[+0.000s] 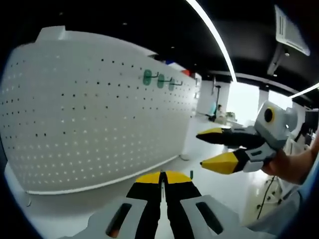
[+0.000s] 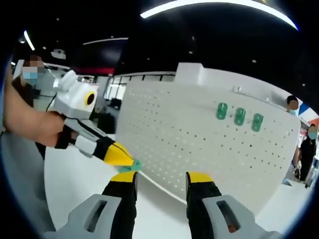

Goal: Insert the hook assembly into the mounting plate slot until the hook locks in place.

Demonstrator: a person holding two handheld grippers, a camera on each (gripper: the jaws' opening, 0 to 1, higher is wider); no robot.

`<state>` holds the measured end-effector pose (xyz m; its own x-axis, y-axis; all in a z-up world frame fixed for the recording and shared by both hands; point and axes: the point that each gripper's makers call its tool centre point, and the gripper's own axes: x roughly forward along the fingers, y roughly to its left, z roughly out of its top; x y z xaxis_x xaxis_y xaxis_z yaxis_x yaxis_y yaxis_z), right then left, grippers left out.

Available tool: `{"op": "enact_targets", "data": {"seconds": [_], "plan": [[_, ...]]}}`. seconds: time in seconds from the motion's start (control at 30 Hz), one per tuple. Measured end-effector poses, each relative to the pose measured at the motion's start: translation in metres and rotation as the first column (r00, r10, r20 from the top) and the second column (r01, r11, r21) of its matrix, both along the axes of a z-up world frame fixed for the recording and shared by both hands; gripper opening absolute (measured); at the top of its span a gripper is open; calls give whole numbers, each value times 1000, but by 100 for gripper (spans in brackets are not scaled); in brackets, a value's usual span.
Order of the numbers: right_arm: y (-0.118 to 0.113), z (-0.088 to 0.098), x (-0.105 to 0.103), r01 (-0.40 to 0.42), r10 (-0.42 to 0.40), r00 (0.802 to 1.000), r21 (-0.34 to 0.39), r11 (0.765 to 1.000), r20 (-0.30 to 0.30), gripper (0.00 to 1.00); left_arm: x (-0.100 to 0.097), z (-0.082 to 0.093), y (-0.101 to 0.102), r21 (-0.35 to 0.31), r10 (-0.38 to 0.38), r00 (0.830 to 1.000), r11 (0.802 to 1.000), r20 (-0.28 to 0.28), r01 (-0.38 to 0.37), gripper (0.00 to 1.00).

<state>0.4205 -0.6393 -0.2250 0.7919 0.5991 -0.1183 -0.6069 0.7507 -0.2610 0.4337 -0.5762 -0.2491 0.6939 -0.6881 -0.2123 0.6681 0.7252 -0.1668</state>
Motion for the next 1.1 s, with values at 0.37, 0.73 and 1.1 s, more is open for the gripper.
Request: {"op": "enact_targets", "data": {"seconds": [0.37, 0.73, 1.1], "plan": [[12, -3, -3, -23, 31, 996, 104, 994, -81, 25, -2, 12, -4, -45, 6, 1000, 999, 17, -5, 2], [22, -1, -6, -30, 71, 983, 229, 973, -170, 12, -4, 20, -10, -90, 7, 1000, 996, 23, -5, 2], [26, 3, -6, -31, 92, 976, 295, 955, -197, 6, -6, 28, -14, -143, 0, 1000, 990, 17, 2, 2]]}}
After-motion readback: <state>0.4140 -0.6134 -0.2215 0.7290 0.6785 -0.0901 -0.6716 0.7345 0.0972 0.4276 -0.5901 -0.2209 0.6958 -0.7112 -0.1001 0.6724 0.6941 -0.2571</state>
